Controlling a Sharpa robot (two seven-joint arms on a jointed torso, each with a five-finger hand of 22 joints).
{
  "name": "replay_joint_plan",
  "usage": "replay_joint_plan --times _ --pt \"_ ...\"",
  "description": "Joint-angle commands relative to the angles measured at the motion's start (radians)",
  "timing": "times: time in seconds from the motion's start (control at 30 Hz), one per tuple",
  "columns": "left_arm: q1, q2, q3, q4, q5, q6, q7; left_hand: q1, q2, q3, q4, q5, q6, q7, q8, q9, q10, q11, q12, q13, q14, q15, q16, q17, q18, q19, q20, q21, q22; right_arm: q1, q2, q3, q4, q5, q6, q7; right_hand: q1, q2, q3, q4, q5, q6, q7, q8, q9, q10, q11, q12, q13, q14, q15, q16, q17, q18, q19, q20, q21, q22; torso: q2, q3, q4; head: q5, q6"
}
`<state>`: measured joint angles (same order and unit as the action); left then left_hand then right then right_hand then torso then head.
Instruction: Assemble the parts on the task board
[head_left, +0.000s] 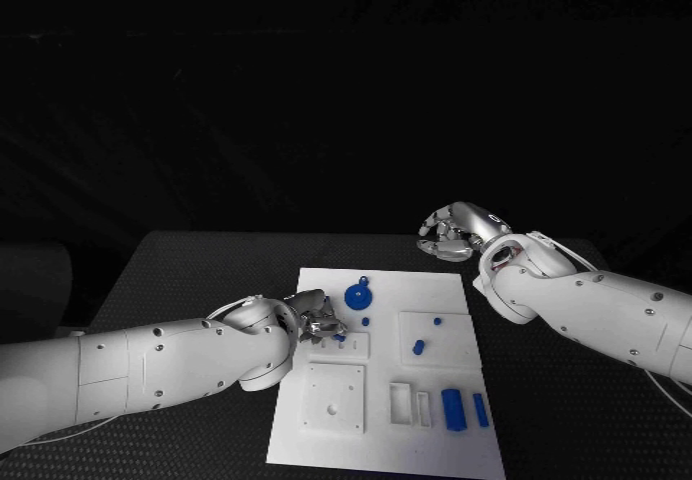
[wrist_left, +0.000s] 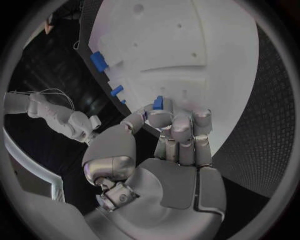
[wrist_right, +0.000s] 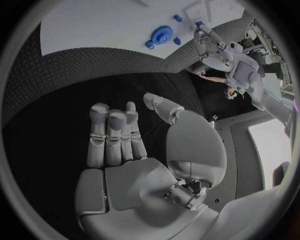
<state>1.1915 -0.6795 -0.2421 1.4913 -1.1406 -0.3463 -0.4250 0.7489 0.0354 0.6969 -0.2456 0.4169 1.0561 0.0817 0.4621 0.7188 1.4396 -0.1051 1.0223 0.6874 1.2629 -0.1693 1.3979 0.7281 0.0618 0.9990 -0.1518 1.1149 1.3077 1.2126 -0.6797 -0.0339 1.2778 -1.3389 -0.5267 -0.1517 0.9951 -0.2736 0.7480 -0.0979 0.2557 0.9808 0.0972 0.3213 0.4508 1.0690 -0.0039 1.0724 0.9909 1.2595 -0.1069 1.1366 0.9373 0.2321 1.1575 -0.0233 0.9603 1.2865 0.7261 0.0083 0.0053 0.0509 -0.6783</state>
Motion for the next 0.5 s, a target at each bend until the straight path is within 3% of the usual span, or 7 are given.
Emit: replay_joint_plan --times 0.03,0.5 --pt "0.000 0.002 0.000 -0.001 -0.001 0.032 -0.008 0.014 0.003 0.023 0.026 -0.001 0.194 -0.115 0.077 0.040 -0.032 -0.026 0.001 -0.001 0.017 -0.027 0.001 -0.001 0.019 0.005 -0.115 0.004 0.011 0.000 0.001 0.000 0.000 -0.001 0.011 0.005 -0.009 0.001 -0.004 0.001 0.007 0.005 0.014 -0.006 0.002 -0.006 0.003 0.005 -0.002 -0.004 -0.001 -0.004 0.001 0.030 -0.003 -0.001 -0.007 0.001 0.000 -0.0001 0.0007 0.000 -0.001" --pt "-0.002 0.013 0.000 -0.012 -0.012 0.066 -0.021 0.016 0.004 0.023 0.025 -0.001 0.193 -0.115 0.077 0.040 -0.032 -0.026 0.001 -0.002 0.016 -0.027 0.001 -0.002 0.019 0.005 -0.115 0.004 0.011 -0.001 0.002 0.000 0.001 0.000 0.012 0.005 -0.010 0.001 -0.005 0.001 0.008 0.005 0.014 -0.006 0.002 -0.006 0.003 0.005 -0.002 -0.004 -0.001 -0.005 0.001 0.030 -0.003 -0.001 -0.007 0.002 0.000 -0.0007 0.0007 -0.001 -0.003"
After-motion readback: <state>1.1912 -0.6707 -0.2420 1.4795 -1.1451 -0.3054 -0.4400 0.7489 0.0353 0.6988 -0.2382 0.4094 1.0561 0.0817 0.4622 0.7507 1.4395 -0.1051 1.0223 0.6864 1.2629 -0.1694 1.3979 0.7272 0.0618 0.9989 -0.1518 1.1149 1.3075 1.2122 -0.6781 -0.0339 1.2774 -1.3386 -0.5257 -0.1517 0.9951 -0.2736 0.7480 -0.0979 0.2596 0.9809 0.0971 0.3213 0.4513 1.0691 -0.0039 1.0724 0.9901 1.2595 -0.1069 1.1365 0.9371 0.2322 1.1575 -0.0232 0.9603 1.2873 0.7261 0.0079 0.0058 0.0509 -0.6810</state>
